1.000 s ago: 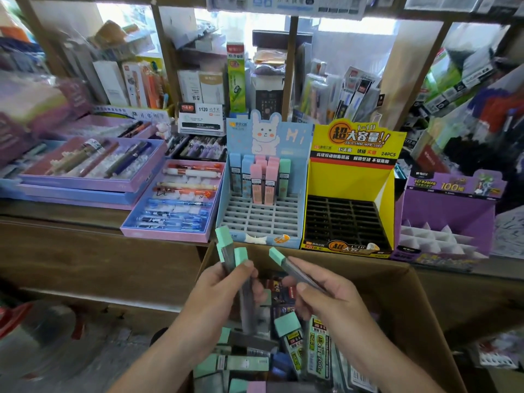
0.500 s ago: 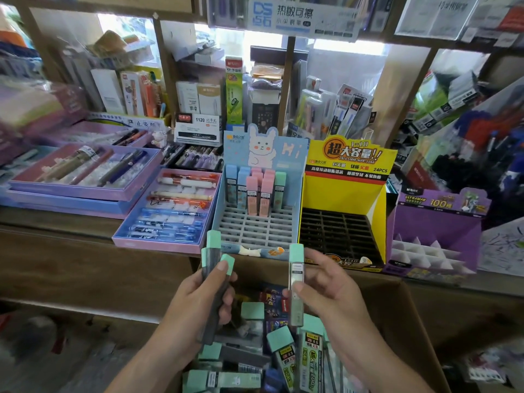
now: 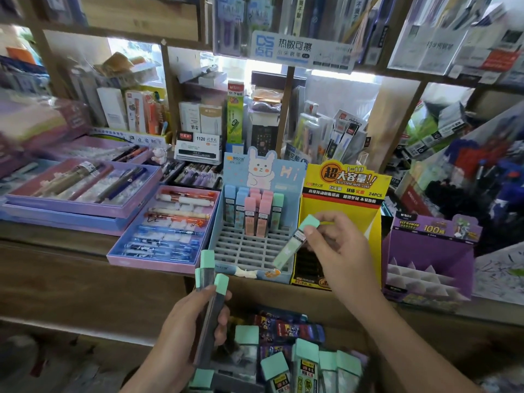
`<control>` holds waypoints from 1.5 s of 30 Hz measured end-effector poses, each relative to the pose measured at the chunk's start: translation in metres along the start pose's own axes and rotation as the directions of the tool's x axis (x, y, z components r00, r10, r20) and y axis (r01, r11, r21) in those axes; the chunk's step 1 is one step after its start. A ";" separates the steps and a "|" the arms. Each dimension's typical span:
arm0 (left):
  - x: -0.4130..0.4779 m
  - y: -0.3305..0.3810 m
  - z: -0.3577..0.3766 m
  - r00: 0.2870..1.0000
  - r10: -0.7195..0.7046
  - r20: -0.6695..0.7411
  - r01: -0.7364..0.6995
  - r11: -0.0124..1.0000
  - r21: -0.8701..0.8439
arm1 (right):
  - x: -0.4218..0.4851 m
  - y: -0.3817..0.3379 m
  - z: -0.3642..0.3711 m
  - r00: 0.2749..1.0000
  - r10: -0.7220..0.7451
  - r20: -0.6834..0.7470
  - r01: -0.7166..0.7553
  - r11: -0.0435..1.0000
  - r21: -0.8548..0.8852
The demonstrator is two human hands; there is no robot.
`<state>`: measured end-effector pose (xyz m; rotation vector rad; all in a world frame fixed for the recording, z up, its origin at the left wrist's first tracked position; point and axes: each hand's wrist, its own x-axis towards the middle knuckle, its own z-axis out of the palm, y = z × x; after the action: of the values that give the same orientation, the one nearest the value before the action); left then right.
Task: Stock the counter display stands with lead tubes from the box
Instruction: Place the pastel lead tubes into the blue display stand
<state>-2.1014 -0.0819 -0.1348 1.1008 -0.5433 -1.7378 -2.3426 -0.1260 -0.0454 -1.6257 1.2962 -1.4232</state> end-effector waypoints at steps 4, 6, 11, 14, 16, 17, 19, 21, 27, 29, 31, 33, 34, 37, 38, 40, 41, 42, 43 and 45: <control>-0.003 -0.001 -0.006 0.995 0.069 0.069 -0.068 0.997 -0.025 | 0.027 0.001 0.000 0.998 -0.050 -0.028 0.048 0.996 -0.069; -0.005 -0.001 -0.005 0.993 0.084 0.078 -0.082 0.996 -0.031 | 0.039 0.003 0.001 0.998 -0.060 -0.030 0.057 0.993 -0.108; -0.007 0.002 0.003 0.995 0.088 0.049 -0.085 0.994 -0.062 | 0.062 0.009 0.008 0.988 -0.157 -0.011 0.149 0.956 -0.253; -0.010 0.004 0.004 0.994 0.095 0.053 -0.091 0.994 -0.065 | 0.072 0.014 0.011 0.985 -0.171 0.015 0.166 0.930 -0.329; -0.011 0.004 0.004 0.994 0.096 0.056 -0.092 0.994 -0.061 | 0.077 0.017 0.012 0.985 -0.169 0.028 0.167 0.909 -0.382; -0.011 0.004 0.004 0.994 0.095 0.055 -0.092 0.994 -0.060 | 0.079 0.018 0.012 0.984 -0.173 0.035 0.172 0.896 -0.409; -0.010 0.004 0.004 0.994 0.096 0.046 -0.093 0.994 -0.058 | 0.081 0.020 0.012 0.983 -0.180 0.045 0.181 0.875 -0.450; -0.010 0.004 0.004 0.995 0.098 0.036 -0.096 0.994 -0.054 | 0.082 0.021 0.012 0.981 -0.186 0.050 0.187 0.865 -0.466; -0.011 0.005 0.005 0.996 0.090 0.028 -0.089 0.995 -0.043 | 0.086 0.021 0.010 0.981 -0.178 0.074 0.192 0.865 -0.464; -0.012 0.005 0.006 0.996 0.086 0.024 -0.085 0.995 -0.041 | 0.087 0.022 0.010 0.982 -0.168 0.083 0.188 0.865 -0.465; -0.014 0.006 0.006 0.996 0.084 0.025 -0.083 0.996 -0.034 | 0.088 0.022 0.009 0.981 -0.168 0.093 0.192 0.863 -0.468; -0.015 0.006 0.006 0.995 0.091 0.029 -0.091 0.996 -0.017 | 0.088 0.022 0.009 0.979 -0.175 0.109 0.206 0.849 -0.487; -0.016 0.007 0.007 0.995 0.096 0.029 -0.096 0.995 -0.007 | 0.088 0.021 0.009 0.976 -0.179 0.120 0.216 0.837 -0.503; -0.018 0.008 0.011 0.995 0.101 0.027 -0.101 0.995 0.010 | 0.089 0.019 0.009 0.964 -0.210 0.163 0.266 0.772 -0.577; -0.018 0.008 0.012 0.995 0.096 0.026 -0.096 0.995 0.012 | 0.090 0.019 0.009 0.958 -0.224 0.180 0.287 0.742 -0.606; -0.019 0.010 0.015 0.997 0.078 0.024 -0.078 0.997 0.003 | 0.092 0.019 0.010 0.946 -0.238 0.222 0.325 0.683 -0.654; -0.019 0.010 0.016 0.997 0.070 0.024 -0.070 0.998 -0.002 | 0.092 0.019 0.011 0.945 -0.232 0.229 0.326 0.668 -0.669; -0.019 0.010 0.017 0.998 0.065 0.025 -0.065 0.998 -0.001 | 0.092 0.019 0.011 0.949 -0.219 0.225 0.314 0.666 -0.677; -0.018 0.011 0.017 0.998 0.062 0.026 -0.062 0.998 0.003 | 0.092 0.019 0.011 0.954 -0.207 0.215 0.298 0.667 -0.683; -0.018 0.011 0.018 0.998 0.056 0.020 -0.056 0.998 0.008 | 0.092 0.020 0.011 0.959 -0.196 0.206 0.284 0.659 -0.697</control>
<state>-2.1091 -0.0730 -0.1097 1.0658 -0.5896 -1.7009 -2.3433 -0.2198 -0.0333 -2.4371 1.7574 -0.9550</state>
